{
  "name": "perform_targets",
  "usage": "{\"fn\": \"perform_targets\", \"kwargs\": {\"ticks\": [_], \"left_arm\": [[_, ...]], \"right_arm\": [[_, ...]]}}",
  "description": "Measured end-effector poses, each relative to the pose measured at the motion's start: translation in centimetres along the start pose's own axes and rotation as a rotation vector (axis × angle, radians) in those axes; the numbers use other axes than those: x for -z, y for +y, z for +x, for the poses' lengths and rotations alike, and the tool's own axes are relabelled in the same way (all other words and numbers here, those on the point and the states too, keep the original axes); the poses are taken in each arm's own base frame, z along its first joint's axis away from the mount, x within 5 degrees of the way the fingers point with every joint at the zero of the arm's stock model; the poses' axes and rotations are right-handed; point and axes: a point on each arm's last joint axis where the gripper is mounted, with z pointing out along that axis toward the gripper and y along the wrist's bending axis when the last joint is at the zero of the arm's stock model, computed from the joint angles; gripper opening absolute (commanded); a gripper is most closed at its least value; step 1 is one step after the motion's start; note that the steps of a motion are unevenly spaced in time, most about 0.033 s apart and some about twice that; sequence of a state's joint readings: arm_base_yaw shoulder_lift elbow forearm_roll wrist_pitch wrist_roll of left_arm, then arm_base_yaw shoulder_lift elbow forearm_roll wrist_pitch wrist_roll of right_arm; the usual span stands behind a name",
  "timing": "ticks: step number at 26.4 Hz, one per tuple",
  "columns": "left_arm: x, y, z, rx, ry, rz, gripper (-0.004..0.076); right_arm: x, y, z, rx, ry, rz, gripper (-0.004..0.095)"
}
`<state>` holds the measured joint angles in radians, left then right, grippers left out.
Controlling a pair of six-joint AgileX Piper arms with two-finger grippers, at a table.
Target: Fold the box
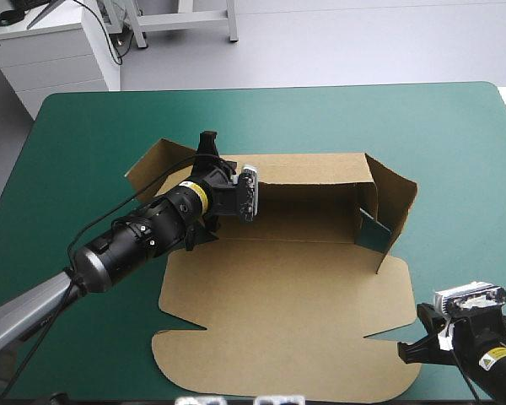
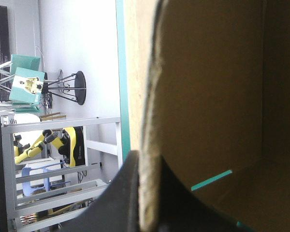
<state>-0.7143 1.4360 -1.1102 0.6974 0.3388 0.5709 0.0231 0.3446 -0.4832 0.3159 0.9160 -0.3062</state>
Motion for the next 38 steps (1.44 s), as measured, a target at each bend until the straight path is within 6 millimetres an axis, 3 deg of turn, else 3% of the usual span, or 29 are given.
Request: {"fn": "perform_targets", "kwargs": {"ticks": [5, 13, 25, 30, 32, 34, 38], "left_arm": [[-0.1, 0.1, 0.3, 0.018, 0.049, -0.022, -0.0008], [-0.3, 0.4, 1.2, 0.047, 0.144, -0.093, -0.0008], [-0.3, 0.5, 1.1, 0.021, 0.140, -0.110, -0.0008], [-0.3, 0.5, 1.1, 0.023, 0.139, -0.110, -0.0008], [-0.3, 0.5, 1.1, 0.024, 0.138, -0.110, -0.0008], [-0.3, 0.6, 1.1, 0.024, 0.133, -0.111, -0.0008], [-0.3, 0.6, 1.1, 0.023, 0.135, -0.111, -0.0008]], "right_arm": [[0.6, 0.3, -0.8, -0.016, -0.039, -0.025, -0.0018], [2.4, 0.5, -3.9, -0.056, -0.135, -0.030, -0.0017], [0.8, -0.8, -12.7, -0.090, -0.084, -0.036, -0.0017], [-1.6, -2.0, -17.4, -0.091, -0.055, -0.030, -0.0017], [-3.2, -2.8, -20.4, -0.087, -0.051, -0.025, -0.0017], [-6.0, -3.8, -23.4, -0.096, -0.011, -0.029, -0.0017], [-12.1, -5.6, -26.7, -0.135, 0.103, -0.052, -0.0017]]}}
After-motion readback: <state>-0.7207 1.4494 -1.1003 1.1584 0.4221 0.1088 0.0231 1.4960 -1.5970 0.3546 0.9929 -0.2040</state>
